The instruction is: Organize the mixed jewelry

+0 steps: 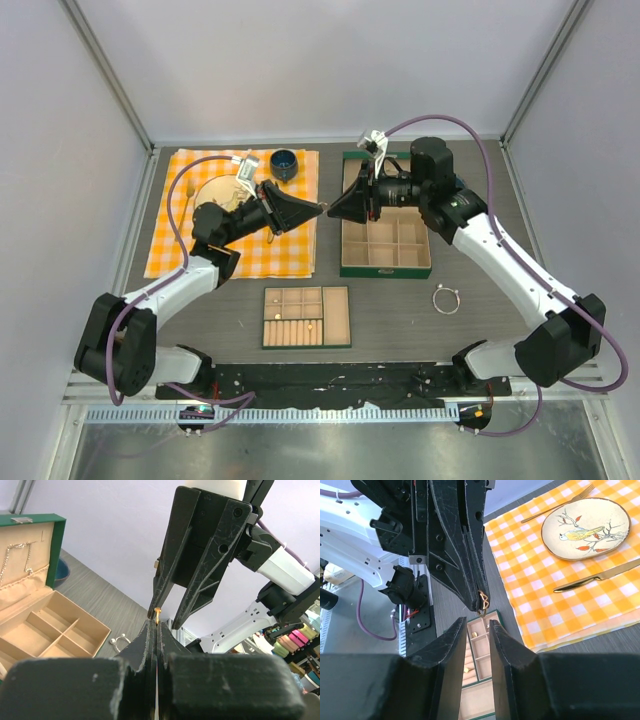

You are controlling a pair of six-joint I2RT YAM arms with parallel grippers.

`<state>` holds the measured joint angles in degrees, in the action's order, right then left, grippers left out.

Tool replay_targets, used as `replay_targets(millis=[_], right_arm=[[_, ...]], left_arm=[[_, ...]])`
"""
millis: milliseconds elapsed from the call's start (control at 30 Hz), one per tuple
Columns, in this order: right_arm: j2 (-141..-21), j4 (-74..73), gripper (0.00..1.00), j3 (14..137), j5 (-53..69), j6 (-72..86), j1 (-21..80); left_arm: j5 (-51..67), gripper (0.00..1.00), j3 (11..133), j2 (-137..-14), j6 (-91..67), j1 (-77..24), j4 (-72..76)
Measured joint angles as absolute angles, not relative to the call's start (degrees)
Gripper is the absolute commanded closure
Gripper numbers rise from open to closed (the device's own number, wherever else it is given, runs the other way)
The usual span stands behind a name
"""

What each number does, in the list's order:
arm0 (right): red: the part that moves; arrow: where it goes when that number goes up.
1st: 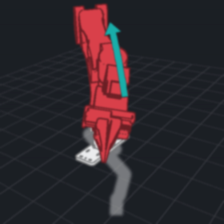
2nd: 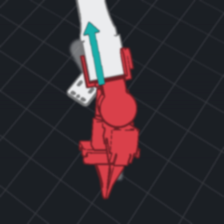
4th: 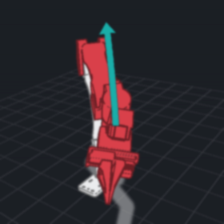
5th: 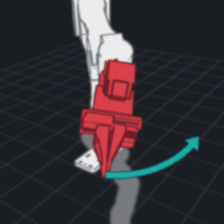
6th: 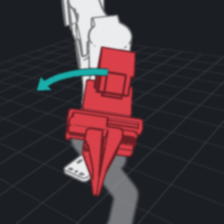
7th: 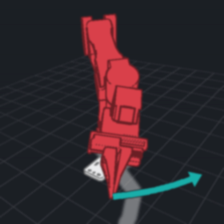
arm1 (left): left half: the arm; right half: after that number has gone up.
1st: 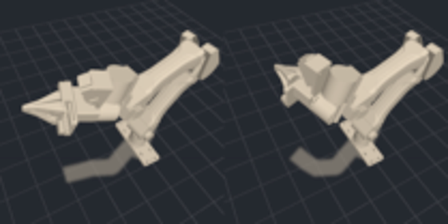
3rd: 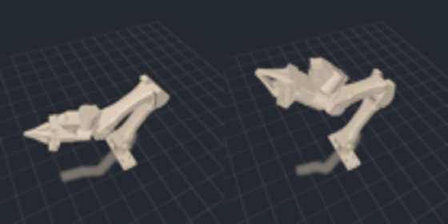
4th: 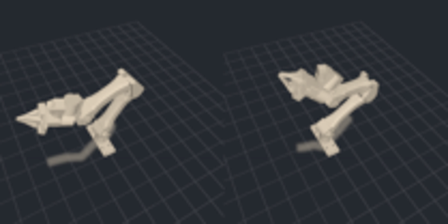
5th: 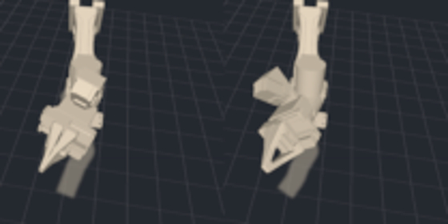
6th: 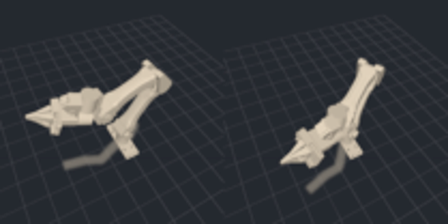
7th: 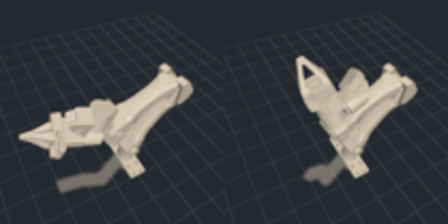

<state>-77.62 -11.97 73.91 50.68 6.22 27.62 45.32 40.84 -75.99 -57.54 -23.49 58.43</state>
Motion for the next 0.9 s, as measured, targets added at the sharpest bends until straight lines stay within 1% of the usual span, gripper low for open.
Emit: replay_targets(millis=[133,367,900], right_arm=[[-77.9,-10.7,0.73,73.6,51.2,7.1,27.6],[-78.8,-9.3,0.73,73.2,51.7,8.4,27.5],[-79.7,-7.3,0.80,73.2,52.3,10.0,27.5]], left_arm=[[44.8,1.00,40.8,-76.0,-58.0,-23.5,58.6],[44.5,1.00,40.8,-76.0,-58.1,-23.5,59.5],[44.5,1.00,40.8,-76.0,-58.1,-23.5,59.8]])
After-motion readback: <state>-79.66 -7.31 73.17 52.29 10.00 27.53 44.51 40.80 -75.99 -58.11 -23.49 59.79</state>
